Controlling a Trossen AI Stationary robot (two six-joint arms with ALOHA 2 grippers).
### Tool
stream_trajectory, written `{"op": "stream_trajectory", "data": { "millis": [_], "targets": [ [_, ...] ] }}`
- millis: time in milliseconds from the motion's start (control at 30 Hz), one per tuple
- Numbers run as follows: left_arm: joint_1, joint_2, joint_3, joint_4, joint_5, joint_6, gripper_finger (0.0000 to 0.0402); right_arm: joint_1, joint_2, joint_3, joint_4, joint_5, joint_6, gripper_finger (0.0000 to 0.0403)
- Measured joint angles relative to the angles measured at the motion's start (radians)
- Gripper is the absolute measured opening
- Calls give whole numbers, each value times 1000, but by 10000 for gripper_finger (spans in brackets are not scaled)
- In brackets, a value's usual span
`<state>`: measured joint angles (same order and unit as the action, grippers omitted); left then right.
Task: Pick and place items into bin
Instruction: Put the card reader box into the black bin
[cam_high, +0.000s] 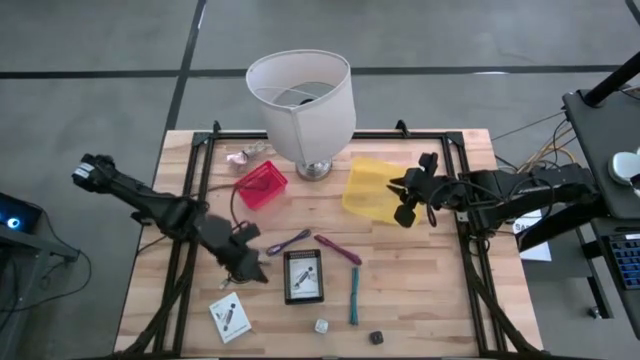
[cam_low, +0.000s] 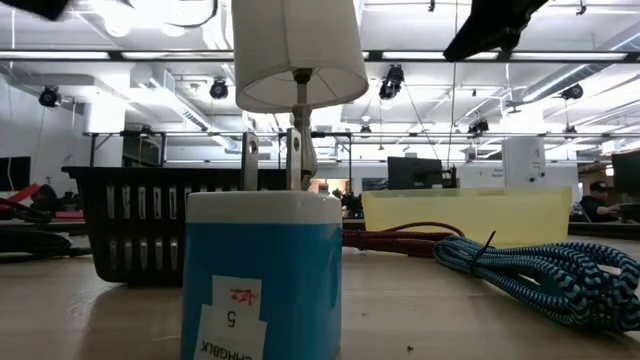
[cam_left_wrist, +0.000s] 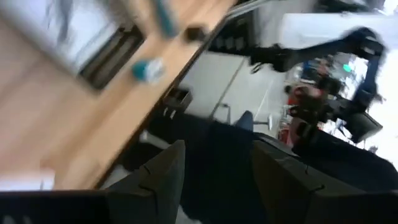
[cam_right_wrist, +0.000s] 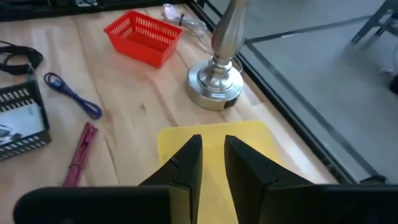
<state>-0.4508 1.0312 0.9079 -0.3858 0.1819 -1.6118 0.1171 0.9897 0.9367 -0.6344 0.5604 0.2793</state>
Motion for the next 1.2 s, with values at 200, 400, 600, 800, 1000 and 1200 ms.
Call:
{"op": "stream_trajectory", "data": {
  "millis": [200,400,600,800,1000,1200],
  "targets": [
    [-129,67,-1,-52,-5,-348,169,-49,1,-2,20,20,-64,57],
    [-220,194,-1,-51,-5,-589,169,-97,1,-1,21,20,-161,56],
    [-282,325,27,-53,-6,-744,169,-125,2,-2,66,19,-173,56],
    [-306,425,97,-77,-7,-791,169,-131,2,-2,98,18,-182,56],
    [-312,471,188,-203,-54,-792,169,-131,2,-3,94,18,-187,56],
    [-312,494,299,-480,-60,-817,169,-131,2,-3,93,16,-185,56]
  ]
}}
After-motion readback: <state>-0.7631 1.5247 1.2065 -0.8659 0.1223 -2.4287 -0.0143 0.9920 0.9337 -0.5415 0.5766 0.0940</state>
